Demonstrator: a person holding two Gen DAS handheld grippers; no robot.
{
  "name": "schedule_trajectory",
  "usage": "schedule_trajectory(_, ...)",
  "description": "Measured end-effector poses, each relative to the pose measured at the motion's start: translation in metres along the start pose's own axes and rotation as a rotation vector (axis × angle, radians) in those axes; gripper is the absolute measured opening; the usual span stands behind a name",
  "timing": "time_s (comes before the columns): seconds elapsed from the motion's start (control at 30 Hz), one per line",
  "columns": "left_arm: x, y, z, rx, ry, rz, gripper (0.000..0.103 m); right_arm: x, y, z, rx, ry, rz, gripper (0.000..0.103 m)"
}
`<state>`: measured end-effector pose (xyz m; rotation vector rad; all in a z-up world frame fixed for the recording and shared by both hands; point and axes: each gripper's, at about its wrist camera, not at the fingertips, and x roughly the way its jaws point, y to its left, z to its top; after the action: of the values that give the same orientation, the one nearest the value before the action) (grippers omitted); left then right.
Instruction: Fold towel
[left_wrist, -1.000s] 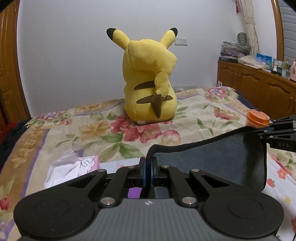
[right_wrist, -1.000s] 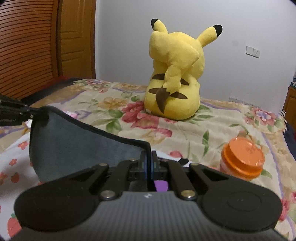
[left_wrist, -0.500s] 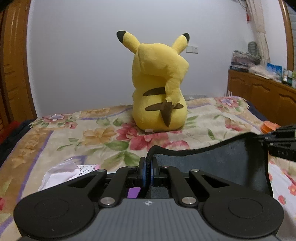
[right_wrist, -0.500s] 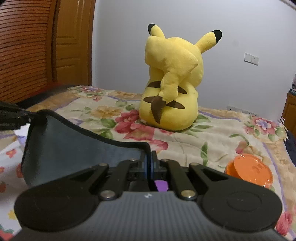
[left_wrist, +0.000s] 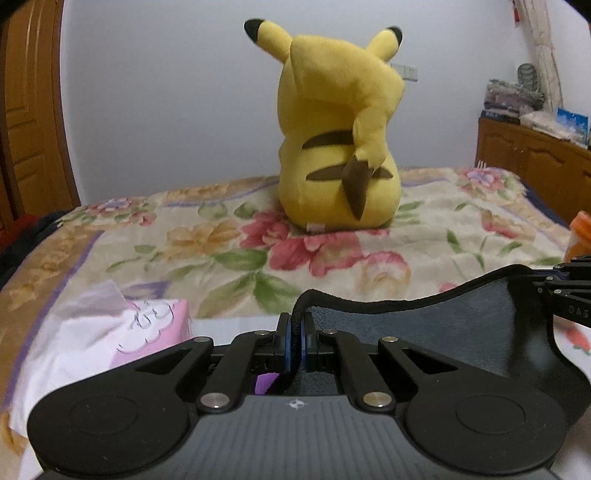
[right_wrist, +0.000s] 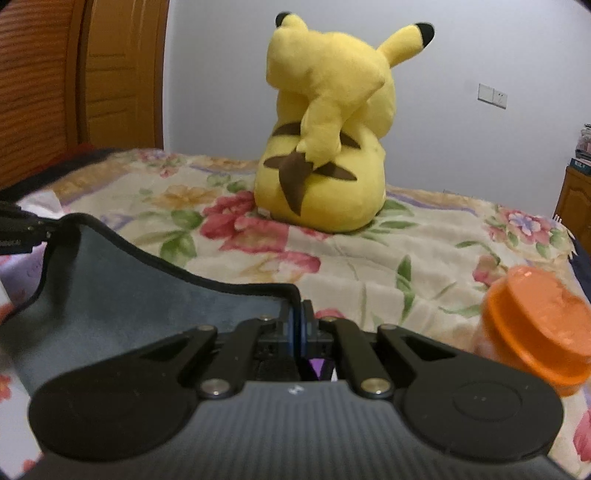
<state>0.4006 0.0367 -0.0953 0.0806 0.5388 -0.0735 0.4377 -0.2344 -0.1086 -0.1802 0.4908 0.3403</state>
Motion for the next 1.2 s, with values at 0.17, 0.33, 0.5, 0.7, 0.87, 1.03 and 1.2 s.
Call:
schedule_trajectory(0.17, 0.015, -0.003, -0.012, -0.022, 0.044, -0.007, 0.009, 0.015, -0.001, -0.012, 0.007, 0.042, -0.004, 0.005)
schedule_trajectory(0.33, 0.020, -0.004, -0.016, -0.032, 0.078, -0.009, 0.024, 0.018, -0.007, -0.019, 0.052, 0.056, -0.009, 0.011)
schedule_trajectory(0.5, 0.018, -0.006, -0.017, -0.024, 0.080, -0.011, 0.050, 0.018, -0.011, -0.021, 0.061, 0.071, -0.015, 0.014)
schedule_trajectory(0.7, 0.014, -0.007, -0.020, 0.001, 0.083, -0.003, 0.070, 0.013, -0.012, -0.023, 0.062, 0.055, -0.026, 0.056)
schedule_trajectory(0.87, -0.001, -0.006, -0.021, 0.007, 0.095, -0.015, 0.078, 0.002, -0.009, -0.023, 0.071, 0.064, -0.015, 0.056)
schedule_trajectory(1.03, -0.029, -0.007, -0.017, 0.015, 0.084, -0.008, 0.085, -0.024, -0.004, -0.019, 0.090, 0.063, 0.002, 0.057)
schedule_trajectory(1.2, -0.061, -0.008, -0.010, 0.016, 0.082, -0.006, 0.086, -0.054, 0.000, -0.010, 0.103, 0.054, 0.001, 0.059)
